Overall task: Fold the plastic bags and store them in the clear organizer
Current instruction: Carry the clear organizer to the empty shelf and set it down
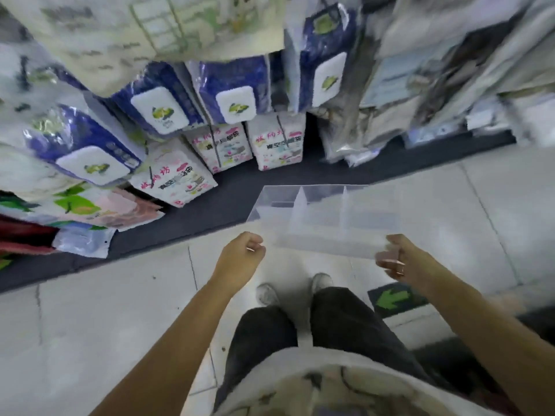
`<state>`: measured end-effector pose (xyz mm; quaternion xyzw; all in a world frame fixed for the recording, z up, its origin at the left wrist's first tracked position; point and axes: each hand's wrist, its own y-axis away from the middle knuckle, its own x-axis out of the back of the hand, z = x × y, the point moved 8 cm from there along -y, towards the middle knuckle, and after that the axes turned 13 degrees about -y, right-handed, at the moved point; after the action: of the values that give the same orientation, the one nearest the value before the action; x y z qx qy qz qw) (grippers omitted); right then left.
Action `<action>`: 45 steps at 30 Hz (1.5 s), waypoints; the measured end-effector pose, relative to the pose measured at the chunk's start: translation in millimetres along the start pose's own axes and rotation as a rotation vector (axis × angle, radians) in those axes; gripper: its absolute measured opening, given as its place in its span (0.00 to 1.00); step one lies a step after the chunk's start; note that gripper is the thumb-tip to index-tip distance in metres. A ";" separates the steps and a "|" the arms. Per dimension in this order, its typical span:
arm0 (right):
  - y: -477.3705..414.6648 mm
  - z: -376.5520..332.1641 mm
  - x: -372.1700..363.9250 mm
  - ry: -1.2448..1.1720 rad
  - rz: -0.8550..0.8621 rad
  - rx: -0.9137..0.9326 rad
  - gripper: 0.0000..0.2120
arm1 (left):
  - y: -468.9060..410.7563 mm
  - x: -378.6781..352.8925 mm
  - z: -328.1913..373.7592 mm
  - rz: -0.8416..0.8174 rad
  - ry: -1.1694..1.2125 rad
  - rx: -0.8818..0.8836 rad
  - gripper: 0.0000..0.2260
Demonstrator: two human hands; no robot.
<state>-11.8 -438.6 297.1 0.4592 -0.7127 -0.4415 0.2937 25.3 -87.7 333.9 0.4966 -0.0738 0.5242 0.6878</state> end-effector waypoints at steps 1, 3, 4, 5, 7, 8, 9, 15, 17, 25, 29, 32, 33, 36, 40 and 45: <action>14.8 5.6 20.1 -0.035 -0.002 0.001 0.16 | 1.4 -0.4 21.3 -0.015 -0.021 -0.044 0.06; 39.4 21.8 61.0 -0.163 0.025 0.001 0.17 | -0.3 -6.1 64.7 -0.050 -0.071 -0.133 0.05; 49.5 30.7 80.0 -0.245 0.059 -0.002 0.17 | -2.5 -11.1 86.0 -0.069 -0.106 -0.174 0.05; 60.5 38.3 97.1 -0.319 0.093 -0.004 0.17 | -5.0 -17.6 107.1 -0.093 -0.143 -0.209 0.05; 78.7 47.8 129.7 -0.429 0.140 0.007 0.17 | -10.4 -34.8 148.9 -0.153 -0.199 -0.261 0.06; 86.0 48.0 146.7 -0.468 0.152 0.023 0.17 | -13.0 -44.8 170.4 -0.179 -0.222 -0.277 0.06; 92.5 45.4 164.0 -0.507 0.163 0.038 0.16 | -15.1 -55.7 192.3 -0.197 -0.244 -0.289 0.07; 90.0 11.8 282.1 -0.721 0.336 0.119 0.11 | -18.7 -146.7 331.9 -0.274 -0.249 -0.383 0.07; 77.1 -6.8 318.6 -0.764 0.354 0.166 0.10 | -17.8 -180.1 372.4 -0.310 -0.238 -0.414 0.07; -6.3 -85.3 435.4 -0.995 0.404 0.187 0.15 | -79.8 -276.5 500.1 -0.399 -0.343 -0.439 0.05; -33.6 -139.3 494.6 -1.082 0.456 0.183 0.20 | -131.6 -322.0 599.9 -0.433 -0.468 -0.484 0.06; -42.0 -178.0 545.5 -1.168 0.521 0.216 0.18 | -151.6 -370.4 704.0 -0.486 -0.551 -0.592 0.06; -44.9 -189.9 565.0 -1.191 0.549 0.225 0.16 | -155.0 -389.9 742.8 -0.506 -0.576 -0.639 0.06; -51.1 -220.8 620.5 -1.272 0.615 0.241 0.13 | -156.1 -450.9 853.3 -0.546 -0.644 -0.748 0.05; -70.0 -258.9 711.1 -1.340 0.677 0.248 0.04 | -150.2 -546.7 990.3 -0.565 -0.645 -0.856 0.05; -102.2 -322.5 857.4 -1.274 0.703 0.253 0.05 | -129.6 -651.9 1124.6 -0.572 -0.553 -0.901 0.05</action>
<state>-53.5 -1357.3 357.7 -0.1114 -0.8957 -0.4167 -0.1083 313.2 -1359.8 407.3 0.2744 -0.3282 0.0867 0.8997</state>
